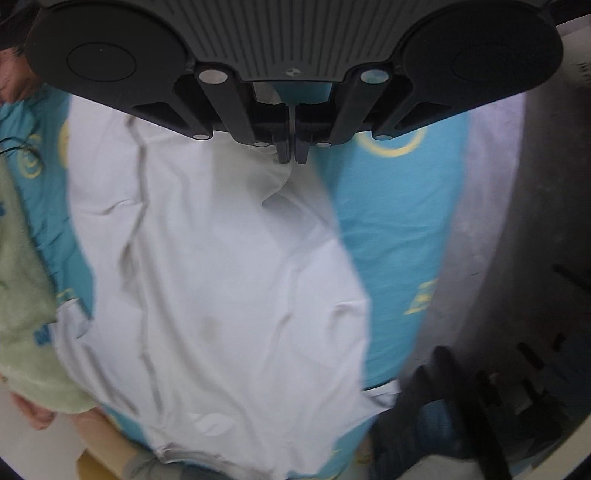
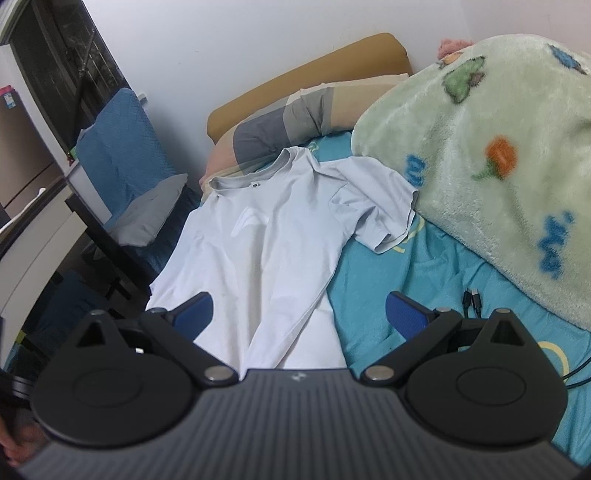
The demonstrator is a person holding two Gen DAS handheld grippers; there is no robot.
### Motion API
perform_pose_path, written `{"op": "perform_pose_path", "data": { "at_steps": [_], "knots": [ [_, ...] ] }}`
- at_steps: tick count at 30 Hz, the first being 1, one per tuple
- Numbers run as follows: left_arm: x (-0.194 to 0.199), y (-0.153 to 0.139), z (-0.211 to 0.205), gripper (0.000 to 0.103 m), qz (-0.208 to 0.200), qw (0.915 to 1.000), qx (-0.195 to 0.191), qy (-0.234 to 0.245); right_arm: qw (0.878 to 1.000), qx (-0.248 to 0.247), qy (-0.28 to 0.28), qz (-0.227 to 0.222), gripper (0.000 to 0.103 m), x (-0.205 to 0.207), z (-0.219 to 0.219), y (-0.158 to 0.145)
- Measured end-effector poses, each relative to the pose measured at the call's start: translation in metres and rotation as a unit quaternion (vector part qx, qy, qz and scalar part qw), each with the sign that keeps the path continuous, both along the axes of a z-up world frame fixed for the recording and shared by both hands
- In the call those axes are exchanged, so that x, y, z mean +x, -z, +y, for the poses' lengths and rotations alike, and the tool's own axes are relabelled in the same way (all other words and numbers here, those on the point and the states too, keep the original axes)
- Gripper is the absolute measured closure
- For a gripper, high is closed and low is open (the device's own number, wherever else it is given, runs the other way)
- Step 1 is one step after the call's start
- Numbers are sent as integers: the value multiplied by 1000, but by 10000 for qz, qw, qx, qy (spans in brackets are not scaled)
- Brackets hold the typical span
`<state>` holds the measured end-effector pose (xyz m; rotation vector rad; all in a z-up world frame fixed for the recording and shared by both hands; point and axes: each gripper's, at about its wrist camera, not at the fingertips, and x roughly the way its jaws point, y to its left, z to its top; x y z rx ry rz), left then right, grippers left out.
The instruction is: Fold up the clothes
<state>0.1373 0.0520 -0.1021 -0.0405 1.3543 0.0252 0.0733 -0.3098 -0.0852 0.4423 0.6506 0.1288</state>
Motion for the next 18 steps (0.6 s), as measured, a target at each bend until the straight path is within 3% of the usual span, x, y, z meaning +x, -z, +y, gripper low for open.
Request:
{"op": "perform_pose_path", "data": {
  "at_steps": [4, 8, 10, 14, 16, 18],
  "knots": [
    [0, 3, 22, 100, 467, 9958, 789, -52, 9999, -93, -81, 79, 2, 2, 3, 3],
    [-4, -3, 37, 99, 522, 9944, 855, -336, 9996, -204, -135, 113, 2, 2, 6, 4],
    [-8, -10, 41, 88, 408, 9954, 735, -461, 9996, -227, -154, 111, 2, 1, 6, 4],
    [-11, -40, 40, 68, -455, 9957, 497, -638, 9996, -183, -167, 115, 2, 2, 5, 4],
    [-12, -58, 33, 50, -1043, 9916, 499, -587, 9995, -253, -178, 97, 2, 1, 8, 4],
    [-13, -73, 25, 45, -1542, 9851, 503, -567, 9993, -326, -189, 79, 2, 0, 11, 4]
  ]
}}
